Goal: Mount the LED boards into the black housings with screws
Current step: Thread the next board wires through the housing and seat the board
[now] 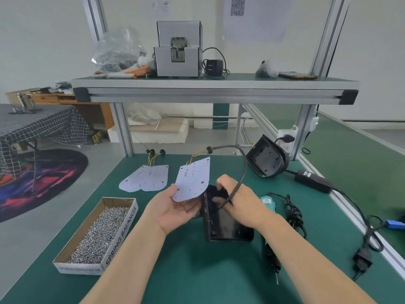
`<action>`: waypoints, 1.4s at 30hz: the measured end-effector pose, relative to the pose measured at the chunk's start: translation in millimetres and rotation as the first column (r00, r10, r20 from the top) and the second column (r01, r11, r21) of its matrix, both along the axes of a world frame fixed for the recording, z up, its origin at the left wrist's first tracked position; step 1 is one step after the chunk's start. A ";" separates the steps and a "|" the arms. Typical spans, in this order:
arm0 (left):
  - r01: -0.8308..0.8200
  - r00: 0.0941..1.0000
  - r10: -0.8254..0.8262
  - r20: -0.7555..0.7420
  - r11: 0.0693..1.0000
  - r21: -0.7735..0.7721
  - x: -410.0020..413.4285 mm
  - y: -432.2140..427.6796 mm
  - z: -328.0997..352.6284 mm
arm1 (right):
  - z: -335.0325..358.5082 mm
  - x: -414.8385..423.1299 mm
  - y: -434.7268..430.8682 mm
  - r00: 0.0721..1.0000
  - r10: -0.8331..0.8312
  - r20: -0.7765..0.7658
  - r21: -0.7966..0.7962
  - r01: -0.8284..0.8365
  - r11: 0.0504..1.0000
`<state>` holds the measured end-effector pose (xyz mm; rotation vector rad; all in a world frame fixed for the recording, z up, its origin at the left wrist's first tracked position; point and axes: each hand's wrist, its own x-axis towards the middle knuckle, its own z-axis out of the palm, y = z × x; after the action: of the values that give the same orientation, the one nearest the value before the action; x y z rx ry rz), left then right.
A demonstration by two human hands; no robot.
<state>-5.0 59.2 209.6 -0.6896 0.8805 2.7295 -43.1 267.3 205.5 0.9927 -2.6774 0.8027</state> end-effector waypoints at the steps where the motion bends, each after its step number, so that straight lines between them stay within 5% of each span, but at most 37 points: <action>1: -0.016 1.000 0.016 -0.021 1.000 0.005 -0.8 0.0 -0.9 | 1.3 -2.1 -0.3 0.998 -0.040 0.042 0.012 0.039 0.999; 6: -0.112 0.989 0.111 -0.097 0.994 -0.007 2.7 -1.3 -0.5 | -0.1 -5.5 -7.8 0.982 -0.056 0.178 0.146 0.030 0.989; 9: -0.145 0.979 0.127 -0.162 0.984 -0.104 6.1 -13.6 -2.6 | 2.9 -9.8 -8.5 0.947 -0.255 0.197 0.092 0.242 0.966; 12: -0.067 0.976 0.037 -0.214 0.989 -0.134 16.4 -12.4 -12.3 | 9.0 -12.4 -12.0 0.860 -0.420 0.290 0.003 0.438 0.899; 15: 0.119 0.946 -0.145 -0.288 0.987 -0.107 29.4 6.3 -25.6 | 12.3 -7.5 -22.4 0.821 -0.405 0.402 -0.130 0.489 0.862; 18: 0.166 0.924 -0.203 -0.323 0.976 -0.140 37.2 14.0 -30.8 | 14.0 4.1 -28.6 0.788 -0.198 0.582 -0.366 0.472 0.802; 20: 0.147 0.924 -0.180 -0.338 0.982 -0.122 39.5 8.5 -29.7 | 15.9 7.4 -24.9 0.678 0.188 0.710 -0.575 0.405 0.710; 22: 0.139 0.928 -0.164 -0.335 0.986 -0.097 41.8 2.1 -25.5 | 18.5 8.6 -17.3 0.536 0.513 0.670 -0.725 0.323 0.608; 25: 0.144 0.928 -0.174 -0.329 0.983 -0.113 45.1 -2.8 -18.8 | 19.0 5.9 -10.0 0.441 0.624 0.645 -0.762 0.306 0.571; 28: 0.108 0.928 -0.166 -0.332 0.976 -0.187 49.1 -8.9 -10.8 | 13.4 3.6 -12.3 0.527 0.472 0.707 -0.682 0.330 0.653; 31: 0.082 0.927 -0.147 -0.344 0.977 -0.197 54.2 -23.4 -1.0 | 3.3 -11.5 -2.8 0.822 -0.154 0.548 -0.256 0.339 0.905; 33: 0.048 0.924 -0.119 -0.363 0.979 -0.199 58.1 -37.4 6.2 | -12.0 -30.0 16.6 0.831 -0.435 0.348 0.112 0.424 0.899; 36: 0.018 0.903 -0.139 -0.407 0.958 -0.287 64.2 -59.4 18.4 | -24.2 -44.1 36.7 0.846 -0.517 0.127 0.542 0.377 0.751; 38: 0.025 0.886 -0.199 -0.418 0.922 -0.386 68.0 -68.1 23.1 | -9.0 -45.4 37.0 0.831 -0.553 0.061 0.407 0.485 0.774; 40: 0.056 0.873 -0.268 -0.408 0.885 -0.461 71.8 -69.8 23.3 | 28.4 -40.5 27.2 0.854 -0.496 0.155 -0.067 0.510 0.857; 42: 0.088 0.854 -0.331 -0.401 0.852 -0.517 75.2 -65.7 20.8 | 74.3 -28.5 13.0 0.884 -0.206 0.420 -0.493 0.413 0.766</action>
<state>70.2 -6.4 230.4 0.0579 1.6765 2.5076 -71.6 280.3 279.8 0.2540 -2.4710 1.6867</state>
